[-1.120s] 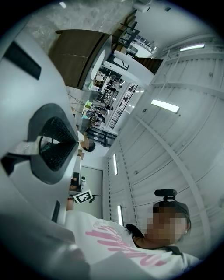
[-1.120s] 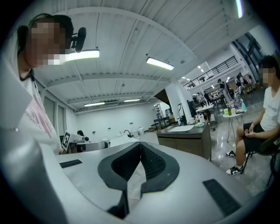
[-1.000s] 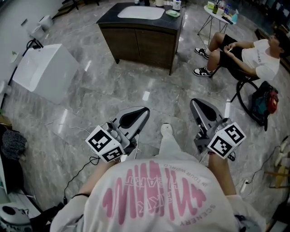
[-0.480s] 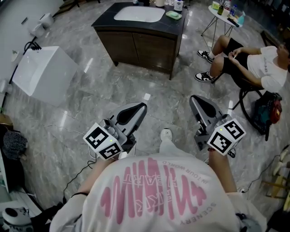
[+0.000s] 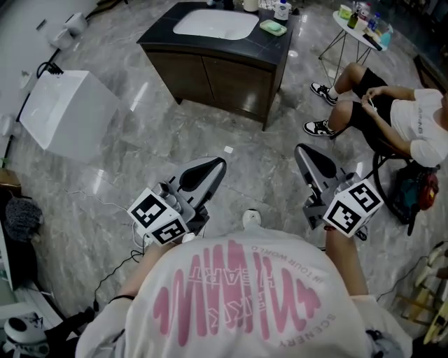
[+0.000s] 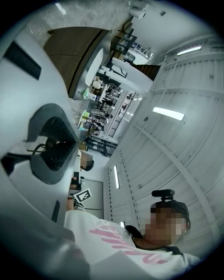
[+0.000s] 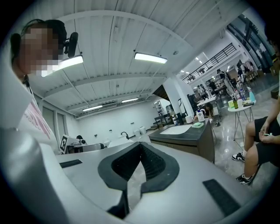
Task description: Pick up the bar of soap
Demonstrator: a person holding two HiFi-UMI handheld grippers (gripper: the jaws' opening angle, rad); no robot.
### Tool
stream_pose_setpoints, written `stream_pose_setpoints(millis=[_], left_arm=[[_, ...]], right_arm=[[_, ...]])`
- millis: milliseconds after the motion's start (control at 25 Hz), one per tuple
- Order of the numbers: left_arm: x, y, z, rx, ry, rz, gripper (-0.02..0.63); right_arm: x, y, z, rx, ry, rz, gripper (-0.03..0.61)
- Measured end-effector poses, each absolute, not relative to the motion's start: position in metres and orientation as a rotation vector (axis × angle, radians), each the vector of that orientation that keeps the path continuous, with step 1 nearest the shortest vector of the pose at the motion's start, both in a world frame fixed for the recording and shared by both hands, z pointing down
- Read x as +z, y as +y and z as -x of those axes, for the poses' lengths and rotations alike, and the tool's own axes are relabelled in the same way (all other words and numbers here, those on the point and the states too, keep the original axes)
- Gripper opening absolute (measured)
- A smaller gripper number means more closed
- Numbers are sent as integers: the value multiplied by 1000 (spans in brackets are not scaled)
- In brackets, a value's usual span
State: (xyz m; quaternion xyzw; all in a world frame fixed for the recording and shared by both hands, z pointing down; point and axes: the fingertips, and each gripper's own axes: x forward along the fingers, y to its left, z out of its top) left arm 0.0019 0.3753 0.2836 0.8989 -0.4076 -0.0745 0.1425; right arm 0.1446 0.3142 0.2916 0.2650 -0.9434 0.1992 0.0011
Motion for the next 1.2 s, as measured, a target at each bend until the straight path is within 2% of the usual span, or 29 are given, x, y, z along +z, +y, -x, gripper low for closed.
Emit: stream_pose_setpoints(millis=[480, 840, 1200], left_arm=[[291, 293, -11, -198, -1247, -2569, 9], [294, 275, 4, -182, -1301, -2522, 9], [299, 242, 14, -200, -1288, -2522, 9]], right_arm=[[306, 225, -147, 632, -2957, -729, 12], [315, 200, -126, 656, -2959, -652, 12], [323, 178, -147, 686, -2934, -774, 12]])
